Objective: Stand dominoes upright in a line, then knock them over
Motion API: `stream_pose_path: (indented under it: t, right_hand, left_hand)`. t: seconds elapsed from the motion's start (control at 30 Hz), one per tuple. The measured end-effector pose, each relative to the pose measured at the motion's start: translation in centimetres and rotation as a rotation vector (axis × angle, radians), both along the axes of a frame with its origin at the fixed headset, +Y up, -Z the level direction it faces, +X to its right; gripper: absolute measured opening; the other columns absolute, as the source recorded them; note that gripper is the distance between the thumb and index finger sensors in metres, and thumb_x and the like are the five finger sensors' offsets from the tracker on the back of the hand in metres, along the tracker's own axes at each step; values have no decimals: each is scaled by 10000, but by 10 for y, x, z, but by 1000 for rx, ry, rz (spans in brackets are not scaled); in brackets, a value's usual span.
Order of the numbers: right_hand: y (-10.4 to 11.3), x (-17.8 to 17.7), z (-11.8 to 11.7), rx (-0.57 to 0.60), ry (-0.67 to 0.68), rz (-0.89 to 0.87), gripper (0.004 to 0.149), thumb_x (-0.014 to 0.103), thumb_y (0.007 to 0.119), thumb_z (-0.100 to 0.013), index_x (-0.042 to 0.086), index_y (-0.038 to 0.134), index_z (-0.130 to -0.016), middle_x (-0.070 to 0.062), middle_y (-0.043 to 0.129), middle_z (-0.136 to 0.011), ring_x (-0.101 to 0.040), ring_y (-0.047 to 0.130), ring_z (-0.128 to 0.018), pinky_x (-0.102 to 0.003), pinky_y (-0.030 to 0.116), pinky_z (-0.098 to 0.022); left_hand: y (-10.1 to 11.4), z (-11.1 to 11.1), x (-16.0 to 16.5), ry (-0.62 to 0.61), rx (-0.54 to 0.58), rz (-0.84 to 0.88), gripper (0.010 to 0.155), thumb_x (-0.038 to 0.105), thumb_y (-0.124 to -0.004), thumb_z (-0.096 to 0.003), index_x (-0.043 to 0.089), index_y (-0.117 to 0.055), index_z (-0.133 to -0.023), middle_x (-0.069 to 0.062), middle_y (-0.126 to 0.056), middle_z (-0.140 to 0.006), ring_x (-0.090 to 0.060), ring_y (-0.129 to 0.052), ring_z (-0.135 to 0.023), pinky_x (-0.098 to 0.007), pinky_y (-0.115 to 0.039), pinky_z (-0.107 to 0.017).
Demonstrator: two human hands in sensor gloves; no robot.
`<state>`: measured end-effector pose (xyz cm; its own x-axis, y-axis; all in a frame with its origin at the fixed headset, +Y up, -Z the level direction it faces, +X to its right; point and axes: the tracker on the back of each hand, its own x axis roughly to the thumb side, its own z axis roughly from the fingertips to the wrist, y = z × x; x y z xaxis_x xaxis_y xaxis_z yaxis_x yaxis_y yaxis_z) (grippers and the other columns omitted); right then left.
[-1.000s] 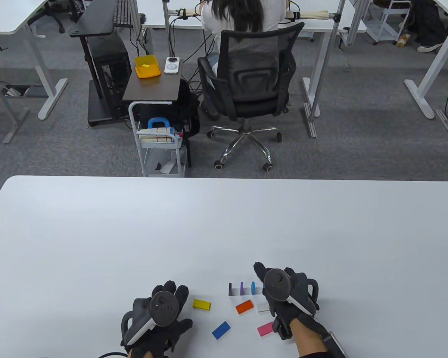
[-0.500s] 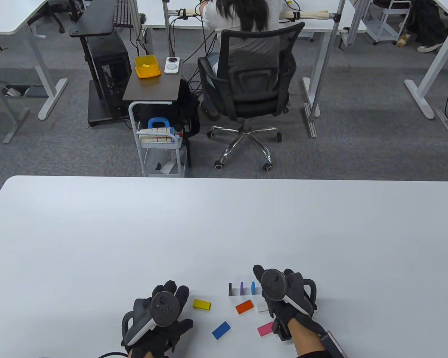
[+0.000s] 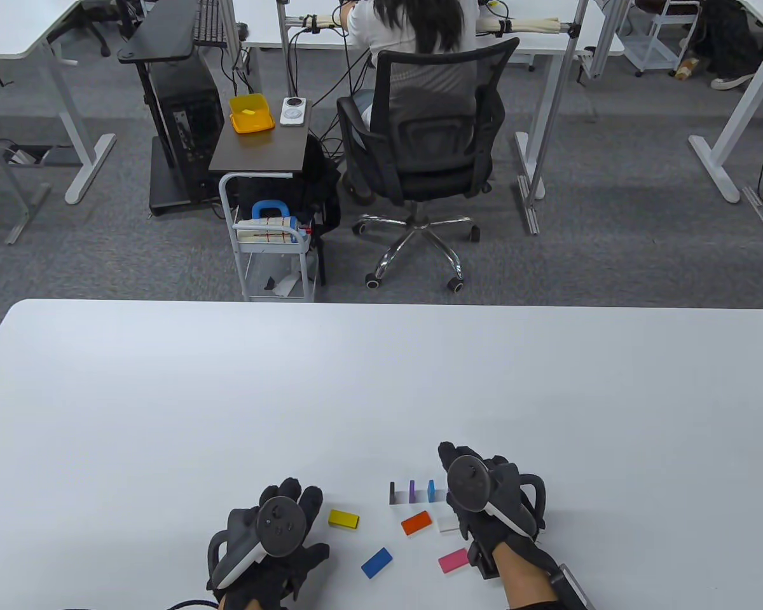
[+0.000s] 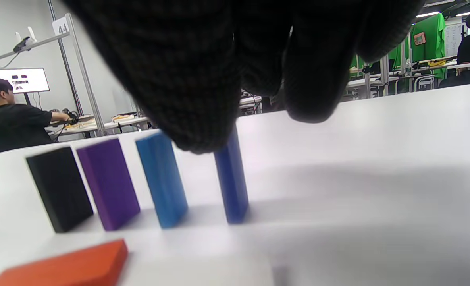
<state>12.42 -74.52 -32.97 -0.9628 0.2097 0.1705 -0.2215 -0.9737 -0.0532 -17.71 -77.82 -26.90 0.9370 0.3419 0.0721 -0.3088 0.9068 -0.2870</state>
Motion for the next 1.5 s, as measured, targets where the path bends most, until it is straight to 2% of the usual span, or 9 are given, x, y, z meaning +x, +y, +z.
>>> stream_pose_path:
  t: [0.13, 0.2, 0.27, 0.37, 0.53, 0.9, 1.03, 1.5]
  right_hand:
    - [17, -1, 13, 78, 35, 5, 705, 300, 1021, -300, 249, 773, -958, -41, 873, -911, -319, 1006, -717, -573, 705, -669]
    - [25, -5, 23, 117, 68, 40, 638, 303, 1023, -298, 250, 838, -905, -22, 930, -848, -264, 1063, -601, -561, 737, -652]
    - [30, -13, 29, 80, 121, 72, 557, 304, 1026, -298, 241, 904, -838, -22, 988, -763, -203, 1096, -453, -543, 788, -611]
    - [26, -27, 32, 22, 171, 120, 509, 301, 1029, -296, 244, 939, -794, -20, 1013, -722, -178, 1101, -392, -526, 813, -585]
    - [3, -40, 28, -94, 191, 254, 485, 289, 1029, -294, 249, 954, -771, -22, 1012, -725, -192, 1117, -414, -485, 838, -565]
    - [-23, -49, 24, -144, 188, 372, 514, 280, 1035, -291, 252, 933, -795, -18, 992, -756, -172, 1106, -407, -484, 833, -570]
    - [-29, -50, 23, -144, 183, 388, 536, 275, 1039, -289, 250, 918, -810, -16, 984, -765, -164, 1096, -430, -496, 817, -589]
    - [-29, -51, 24, -116, 193, 389, 538, 280, 1049, -277, 235, 923, -798, -27, 1000, -743, -133, 1069, -401, -523, 779, -629]
  left_hand:
    - [1, 0, -1, 5, 5, 11, 814, 526, -817, -385, 359, -381, -1051, -91, -299, -1217, -458, -345, -1097, -614, -450, -808]
    - [2, 0, -2, 6, 9, 13, 813, 526, -817, -384, 358, -383, -1051, -92, -300, -1217, -458, -345, -1097, -614, -451, -808]
    - [2, 1, -2, 7, 11, 16, 809, 526, -817, -384, 359, -390, -1050, -90, -301, -1217, -456, -345, -1098, -614, -451, -808]
    - [2, 1, -1, 0, 8, 10, 794, 525, -819, -383, 356, -419, -1047, -92, -306, -1217, -457, -348, -1097, -614, -453, -807]
    - [2, 2, 0, -8, 2, 6, 774, 531, -811, -385, 358, -444, -1044, -92, -316, -1216, -456, -355, -1096, -612, -457, -806]
    - [0, 2, 3, -18, -10, -7, 765, 532, -812, -385, 357, -461, -1041, -91, -332, -1216, -451, -365, -1097, -605, -468, -807]
    - [-1, 2, 5, -26, -13, -24, 763, 532, -813, -383, 356, -467, -1040, -89, -338, -1216, -451, -367, -1097, -606, -467, -807]
    - [-3, 2, 8, -35, -20, -48, 753, 530, -816, -381, 354, -487, -1035, -89, -344, -1215, -451, -369, -1097, -606, -466, -807]
